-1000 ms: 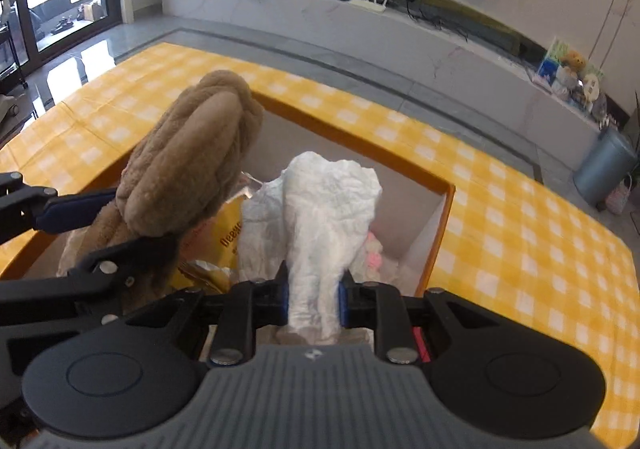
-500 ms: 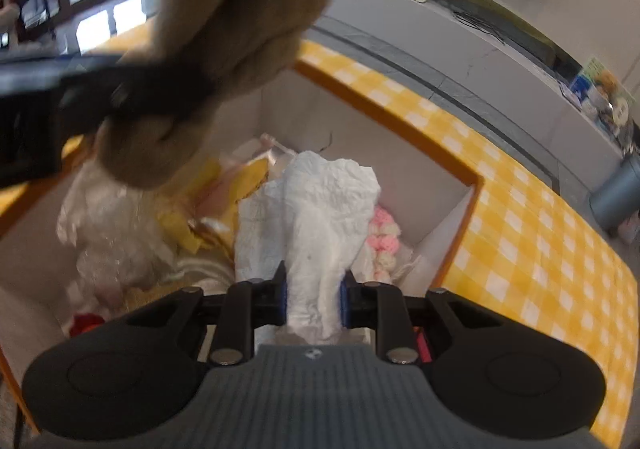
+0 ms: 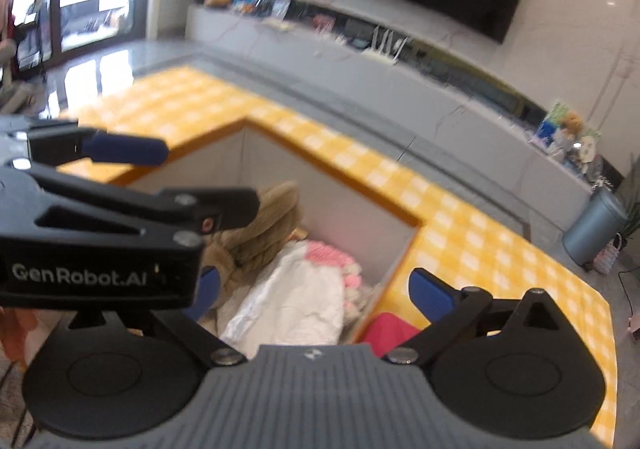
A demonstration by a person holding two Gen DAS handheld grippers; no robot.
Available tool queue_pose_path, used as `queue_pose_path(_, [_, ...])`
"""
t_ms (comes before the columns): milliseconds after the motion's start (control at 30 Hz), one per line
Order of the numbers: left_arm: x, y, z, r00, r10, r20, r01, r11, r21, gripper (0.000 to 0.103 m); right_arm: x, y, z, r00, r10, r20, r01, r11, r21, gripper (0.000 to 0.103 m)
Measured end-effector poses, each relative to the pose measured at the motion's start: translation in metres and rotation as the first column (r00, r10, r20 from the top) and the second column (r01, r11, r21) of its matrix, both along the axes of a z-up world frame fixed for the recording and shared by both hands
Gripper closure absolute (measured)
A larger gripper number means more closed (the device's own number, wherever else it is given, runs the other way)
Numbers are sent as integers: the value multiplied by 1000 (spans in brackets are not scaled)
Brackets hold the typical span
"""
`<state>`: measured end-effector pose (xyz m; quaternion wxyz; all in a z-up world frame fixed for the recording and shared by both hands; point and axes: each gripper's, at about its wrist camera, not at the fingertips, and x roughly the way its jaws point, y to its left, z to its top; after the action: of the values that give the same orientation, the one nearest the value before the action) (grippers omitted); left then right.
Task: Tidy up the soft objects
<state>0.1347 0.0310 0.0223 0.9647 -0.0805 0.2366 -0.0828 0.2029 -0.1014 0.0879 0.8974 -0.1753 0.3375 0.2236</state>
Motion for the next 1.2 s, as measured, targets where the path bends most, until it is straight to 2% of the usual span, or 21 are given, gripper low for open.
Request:
queue_pose_path(133, [-15,-17,13,997,26,66,-25,1000,-13,3,-14,-22,21,997,-66,46,62,995,80,3])
queue_pose_path(233, [-30,-39,23,986,103,133,-110,993,48,3,-32,-43,31,985,-145,90,134,984,121,3])
queue_pose_path(333, [-46,-64,28,969,118,219,-146,982,116,3,-48,-66,34,971,-214,105,194,966,172,3])
queue_pose_path(567, [-60,-107,20,980,58,190,-96,976,195,5,-72,-98,19,955,-274,110,253,952,172,3])
queue_pose_path(767, [-61,-114,8,990,70,125,-89,984,154,5,-83,-118,2,935,-322,149,287,933,215,3])
queue_pose_path(833, [-58,-114,5,992,60,107,-77,984,162,5,-83,-121,-5,933,-330,142,294,929,226,3])
queue_pose_path(1200, [-64,-126,-7,989,41,142,-75,968,241,5,-82,-126,-18,933,-331,144,296,930,219,3])
